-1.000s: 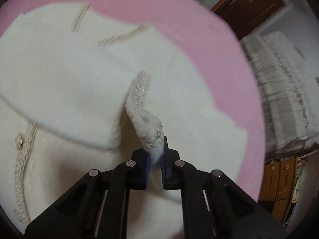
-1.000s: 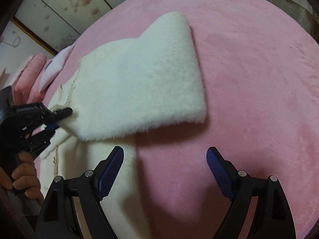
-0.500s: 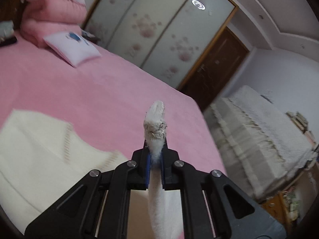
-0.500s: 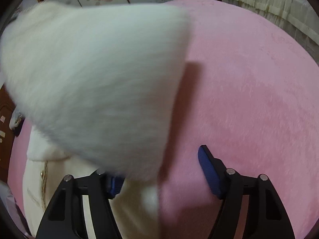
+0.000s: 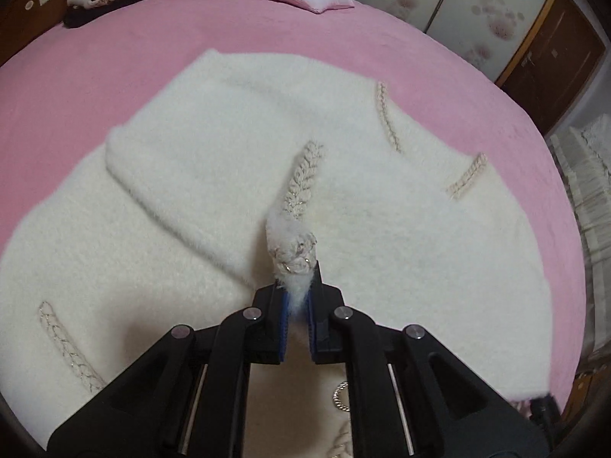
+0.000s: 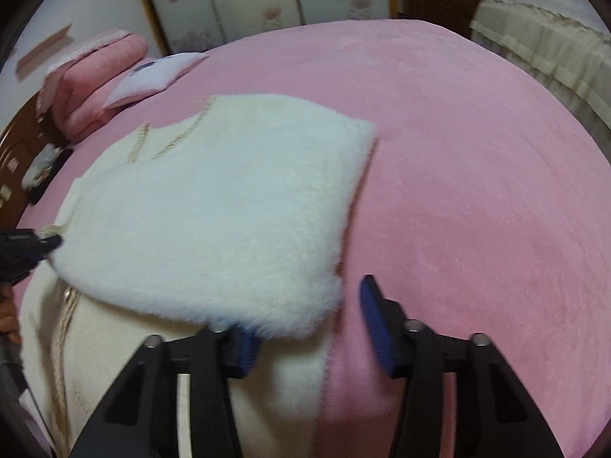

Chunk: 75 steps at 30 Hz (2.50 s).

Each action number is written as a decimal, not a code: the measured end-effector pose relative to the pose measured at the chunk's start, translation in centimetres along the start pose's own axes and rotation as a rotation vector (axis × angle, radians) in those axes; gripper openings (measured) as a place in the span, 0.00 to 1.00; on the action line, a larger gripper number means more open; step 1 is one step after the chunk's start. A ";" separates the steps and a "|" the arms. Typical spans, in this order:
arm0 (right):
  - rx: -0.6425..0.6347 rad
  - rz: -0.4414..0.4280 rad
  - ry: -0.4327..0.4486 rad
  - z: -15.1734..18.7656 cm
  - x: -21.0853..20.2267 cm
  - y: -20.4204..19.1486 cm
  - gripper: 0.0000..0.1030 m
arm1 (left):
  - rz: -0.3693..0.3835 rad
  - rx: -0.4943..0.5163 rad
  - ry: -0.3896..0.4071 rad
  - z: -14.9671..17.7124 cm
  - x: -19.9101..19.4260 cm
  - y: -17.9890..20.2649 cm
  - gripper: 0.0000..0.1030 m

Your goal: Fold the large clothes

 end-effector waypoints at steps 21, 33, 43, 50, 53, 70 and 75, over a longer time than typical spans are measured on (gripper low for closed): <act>0.123 0.049 -0.121 5.4 -6.6 3.8 0.23 | -0.187 0.041 0.069 -2.5 -1.5 0.5 0.20; 0.471 -0.549 -0.248 4.6 -1.8 -2.0 0.13 | 0.016 0.363 -0.108 3.2 -0.9 11.4 0.09; 0.519 -0.242 -0.227 11.7 -3.4 8.2 0.00 | -0.456 0.375 -0.015 -0.8 4.0 3.1 0.00; 0.407 -0.011 -0.124 12.8 -7.8 8.2 0.00 | -0.429 0.416 -0.025 -0.4 3.4 2.5 0.00; 0.380 -0.210 -0.132 13.4 -7.6 4.9 0.00 | -0.221 0.323 -0.037 -0.3 1.6 4.3 0.00; 0.369 -0.241 -0.098 12.3 -4.0 12.6 0.00 | -0.160 0.339 -0.031 -8.3 9.8 10.6 0.00; 0.392 -0.054 -0.066 14.7 -9.8 23.5 0.00 | -0.075 0.305 -0.075 -9.5 10.4 8.4 0.01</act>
Point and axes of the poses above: each gripper's, at about its wrist camera, not at the fingertips, and x roughly the way its jaws point, y to its right, z to its underside, the point moved 2 cm from there along x, roughly the way its jaws point, and after that the axes turned 7 degrees about -x, right-handed, at the moved point
